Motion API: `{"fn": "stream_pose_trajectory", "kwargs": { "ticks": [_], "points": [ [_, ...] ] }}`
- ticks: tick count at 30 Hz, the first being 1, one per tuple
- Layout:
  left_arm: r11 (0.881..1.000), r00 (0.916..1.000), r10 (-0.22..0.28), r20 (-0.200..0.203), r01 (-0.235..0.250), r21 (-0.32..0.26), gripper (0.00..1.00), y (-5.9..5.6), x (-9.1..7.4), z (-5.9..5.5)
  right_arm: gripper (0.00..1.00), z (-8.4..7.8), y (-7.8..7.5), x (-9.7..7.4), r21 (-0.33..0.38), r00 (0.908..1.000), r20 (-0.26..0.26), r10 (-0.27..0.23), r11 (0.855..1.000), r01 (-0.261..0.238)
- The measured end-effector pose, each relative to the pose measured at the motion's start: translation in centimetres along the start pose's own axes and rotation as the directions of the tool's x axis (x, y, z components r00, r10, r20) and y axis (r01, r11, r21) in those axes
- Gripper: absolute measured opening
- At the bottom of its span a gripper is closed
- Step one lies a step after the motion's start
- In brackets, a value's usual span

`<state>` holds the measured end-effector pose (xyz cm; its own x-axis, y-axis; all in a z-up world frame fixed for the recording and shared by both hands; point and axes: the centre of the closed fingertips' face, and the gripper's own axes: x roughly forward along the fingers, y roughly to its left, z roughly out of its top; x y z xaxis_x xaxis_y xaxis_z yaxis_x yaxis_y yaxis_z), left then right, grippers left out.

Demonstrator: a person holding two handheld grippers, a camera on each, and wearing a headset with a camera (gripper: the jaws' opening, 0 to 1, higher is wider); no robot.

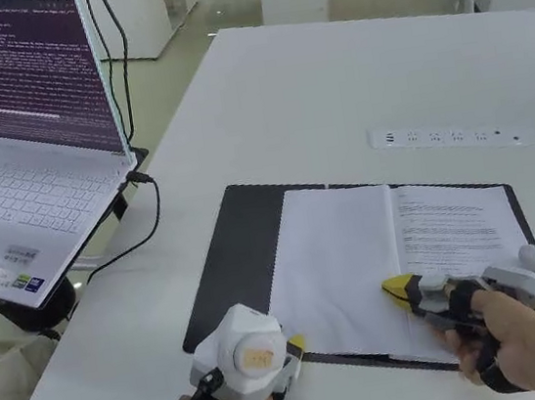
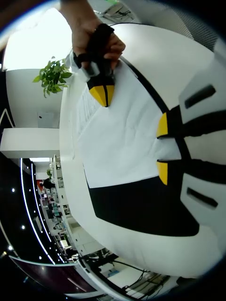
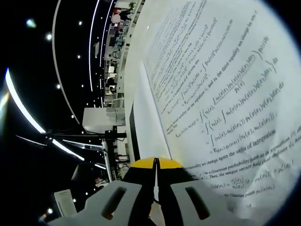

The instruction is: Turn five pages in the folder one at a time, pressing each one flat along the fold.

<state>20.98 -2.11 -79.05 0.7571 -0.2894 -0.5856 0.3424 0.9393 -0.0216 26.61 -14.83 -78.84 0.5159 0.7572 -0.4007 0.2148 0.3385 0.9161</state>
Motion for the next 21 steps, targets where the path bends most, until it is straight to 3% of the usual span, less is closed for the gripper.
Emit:
{"fn": "stream_pose_trajectory", "kwargs": {
  "ticks": [21],
  "points": [
    [1.000,1.0000,0.003,0.008,-0.003,-0.008,0.15,-0.1,-0.2,0.1,0.00,-5.0,-1.3,-3.2,0.040,0.9993,-0.036,-0.013,0.999,0.014]
  ]
}}
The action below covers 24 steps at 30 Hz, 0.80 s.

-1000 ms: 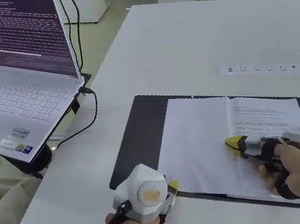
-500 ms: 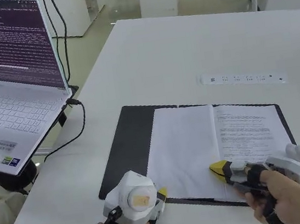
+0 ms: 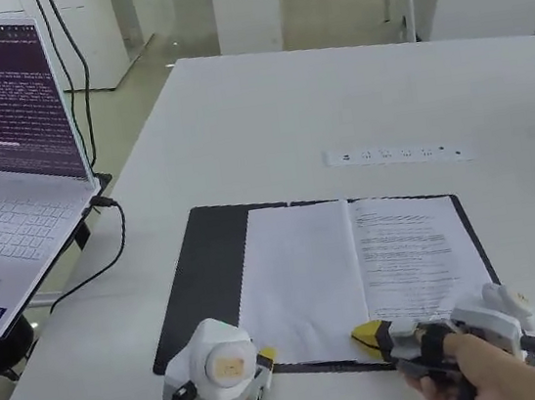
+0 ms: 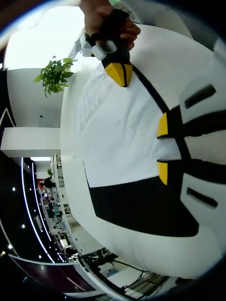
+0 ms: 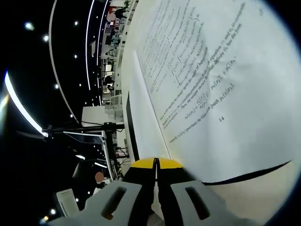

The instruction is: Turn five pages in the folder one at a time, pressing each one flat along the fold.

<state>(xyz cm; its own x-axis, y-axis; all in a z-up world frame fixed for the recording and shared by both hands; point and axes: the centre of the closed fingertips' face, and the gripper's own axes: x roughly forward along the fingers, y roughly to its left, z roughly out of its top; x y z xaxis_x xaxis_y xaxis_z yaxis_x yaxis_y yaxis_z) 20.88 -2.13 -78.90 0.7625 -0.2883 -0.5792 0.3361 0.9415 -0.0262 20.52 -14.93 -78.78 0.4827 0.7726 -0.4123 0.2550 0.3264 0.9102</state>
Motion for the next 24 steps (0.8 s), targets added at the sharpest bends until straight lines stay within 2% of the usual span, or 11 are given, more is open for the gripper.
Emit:
{"fn": "stream_pose_trajectory", "kwargs": {
  "ticks": [6,9,11,13,14,15,16,17,20,22,24],
  "points": [
    [1.000,1.0000,0.000,-0.008,0.000,-0.004,0.15,0.0,0.0,0.0,0.00,-1.8,-0.5,-1.4,0.076,0.9993,-0.038,-0.002,0.997,0.005],
    [0.998,1.0000,0.006,-0.005,-0.006,-0.062,0.16,0.1,0.0,0.2,0.00,-3.4,-1.0,-2.8,0.057,0.9962,-0.083,-0.026,0.998,0.031],
    [0.994,0.9997,-0.013,-0.020,0.010,-0.112,0.17,-0.1,0.0,0.2,0.00,-4.0,-0.7,-4.1,0.051,0.9970,-0.077,-0.011,0.999,0.015],
    [0.987,0.9960,-0.029,-0.084,0.016,-0.157,0.17,-0.1,-0.5,-0.1,0.00,-3.8,0.1,-5.3,0.034,0.9994,-0.031,0.012,0.999,-0.011],
    [0.965,0.9935,-0.038,-0.107,0.009,-0.262,0.17,-0.3,-0.9,0.0,0.00,-3.7,0.5,-5.9,0.022,0.9996,-0.016,0.024,0.999,-0.023],
    [0.949,0.9951,-0.048,-0.087,0.019,-0.313,0.18,-0.3,-1.1,0.6,0.00,-3.3,1.0,-6.8,-0.004,0.9992,0.027,0.030,1.000,-0.030],
    [0.942,0.9984,-0.046,-0.034,0.032,-0.335,0.18,0.0,-1.4,1.6,0.00,-3.2,1.1,-7.1,-0.015,0.9987,0.040,0.031,0.999,-0.030],
    [0.941,0.9993,-0.036,-0.006,0.032,-0.337,0.17,0.3,-1.8,2.2,0.00,-2.8,1.5,-8.0,-0.034,0.9967,0.076,0.028,0.999,-0.025],
    [0.936,0.9994,-0.033,-0.008,0.028,-0.350,0.18,0.3,-3.4,2.9,0.00,-1.6,2.1,-10.2,-0.040,0.9846,0.172,0.030,0.999,-0.023],
    [0.932,0.9992,-0.037,0.015,0.040,-0.360,0.26,0.0,-4.3,3.6,0.00,-0.7,2.7,-12.0,-0.112,0.9695,0.244,0.026,0.994,0.001],
    [0.939,0.9979,-0.053,0.036,0.062,-0.339,0.31,-0.6,-5.5,4.4,0.00,0.0,3.4,-13.7,-0.193,0.9525,0.303,0.024,0.981,0.037]
  ]
}}
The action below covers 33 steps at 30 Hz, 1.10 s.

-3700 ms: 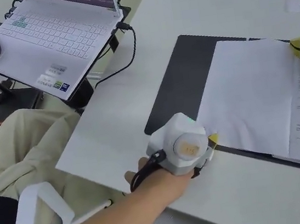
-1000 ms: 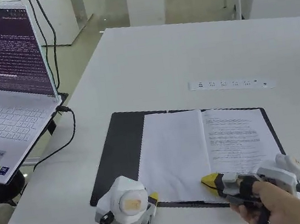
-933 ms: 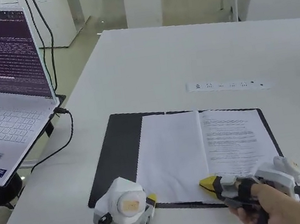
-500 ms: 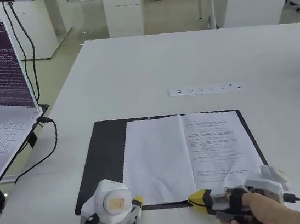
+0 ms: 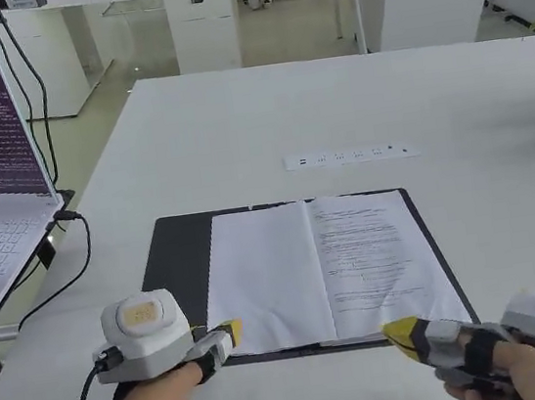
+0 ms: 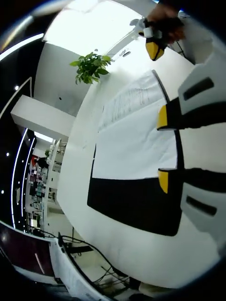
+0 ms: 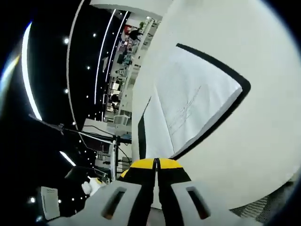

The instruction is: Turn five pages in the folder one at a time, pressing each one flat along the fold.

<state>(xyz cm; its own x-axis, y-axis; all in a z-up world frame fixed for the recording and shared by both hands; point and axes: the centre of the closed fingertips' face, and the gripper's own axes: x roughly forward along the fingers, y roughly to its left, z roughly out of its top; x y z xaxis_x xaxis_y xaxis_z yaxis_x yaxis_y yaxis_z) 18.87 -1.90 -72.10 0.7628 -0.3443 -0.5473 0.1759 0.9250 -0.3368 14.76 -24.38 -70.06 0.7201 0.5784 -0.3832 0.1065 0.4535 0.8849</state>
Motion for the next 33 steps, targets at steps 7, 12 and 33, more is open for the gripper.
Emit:
{"fn": "stream_pose_trajectory", "kwargs": {
  "ticks": [7,12,33],
  "points": [
    [0.993,0.9979,-0.030,0.058,0.022,0.119,0.44,-2.2,-3.7,1.2,0.23,3.4,1.3,-3.6,-0.287,0.9919,0.123,-0.030,0.956,0.065],
    [0.976,0.9954,0.002,0.096,-0.023,0.215,0.67,-2.1,-5.5,1.3,0.53,4.7,1.6,-5.5,-0.461,0.9781,0.197,-0.068,0.874,0.154],
    [0.966,0.9915,0.069,0.110,-0.094,0.242,0.99,-0.9,-8.5,0.7,1.00,6.5,-1.0,-8.5,-0.686,0.9604,0.238,-0.146,0.675,0.272]
  ]
}}
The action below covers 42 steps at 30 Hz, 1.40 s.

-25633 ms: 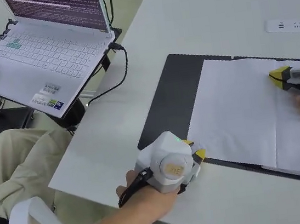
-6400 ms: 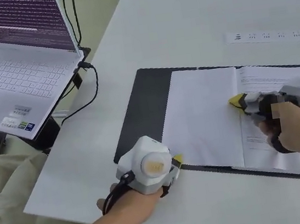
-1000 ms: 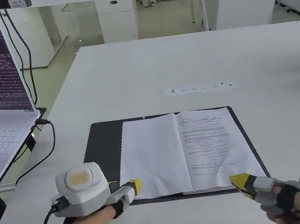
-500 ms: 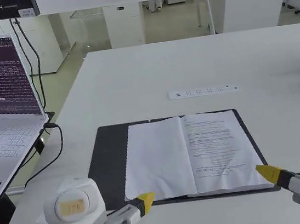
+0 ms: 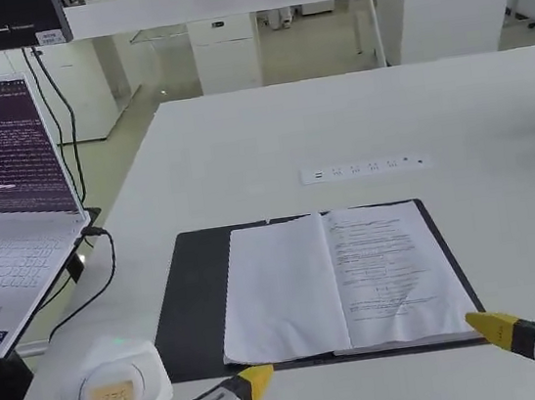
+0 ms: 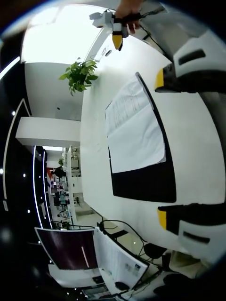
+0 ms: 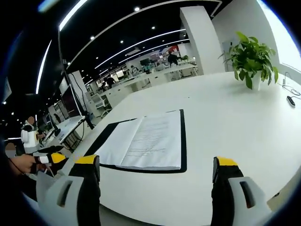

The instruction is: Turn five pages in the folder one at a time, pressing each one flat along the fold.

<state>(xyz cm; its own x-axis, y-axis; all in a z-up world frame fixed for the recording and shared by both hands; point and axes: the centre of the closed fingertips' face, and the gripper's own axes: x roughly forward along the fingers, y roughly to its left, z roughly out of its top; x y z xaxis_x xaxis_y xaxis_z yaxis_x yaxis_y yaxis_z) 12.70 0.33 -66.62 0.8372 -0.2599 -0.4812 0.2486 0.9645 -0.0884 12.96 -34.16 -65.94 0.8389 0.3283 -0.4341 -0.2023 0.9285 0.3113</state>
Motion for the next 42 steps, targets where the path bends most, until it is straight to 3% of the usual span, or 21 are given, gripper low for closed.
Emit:
{"fn": "stream_pose_trajectory", "kwargs": {
  "ticks": [10,18,21,32,42],
  "points": [
    [0.999,0.9998,-0.019,-0.006,0.019,0.036,0.99,-1.1,0.9,0.3,1.00,0.0,-1.0,-0.6,0.017,0.9997,0.023,-0.004,1.000,0.003],
    [0.997,0.9987,-0.049,-0.011,0.050,0.065,0.99,-2.5,3.2,0.9,0.98,-0.4,-1.3,-0.7,0.019,0.9997,0.023,-0.004,1.000,0.003],
    [0.995,0.9978,-0.062,-0.024,0.064,0.076,0.93,-3.1,4.1,1.0,0.97,-0.4,-1.3,-0.8,0.018,0.9996,0.028,-0.003,1.000,0.003],
    [0.977,0.9857,-0.152,-0.072,0.161,0.140,0.85,-7.7,8.2,0.7,0.94,-0.7,-1.1,-0.7,0.003,0.9997,0.024,0.002,1.000,-0.002],
    [0.941,0.9629,-0.252,-0.097,0.267,0.207,0.76,-13.7,12.7,0.8,0.91,-0.9,-0.8,-0.7,-0.008,0.9995,0.032,0.007,1.000,-0.007]
  ]
}}
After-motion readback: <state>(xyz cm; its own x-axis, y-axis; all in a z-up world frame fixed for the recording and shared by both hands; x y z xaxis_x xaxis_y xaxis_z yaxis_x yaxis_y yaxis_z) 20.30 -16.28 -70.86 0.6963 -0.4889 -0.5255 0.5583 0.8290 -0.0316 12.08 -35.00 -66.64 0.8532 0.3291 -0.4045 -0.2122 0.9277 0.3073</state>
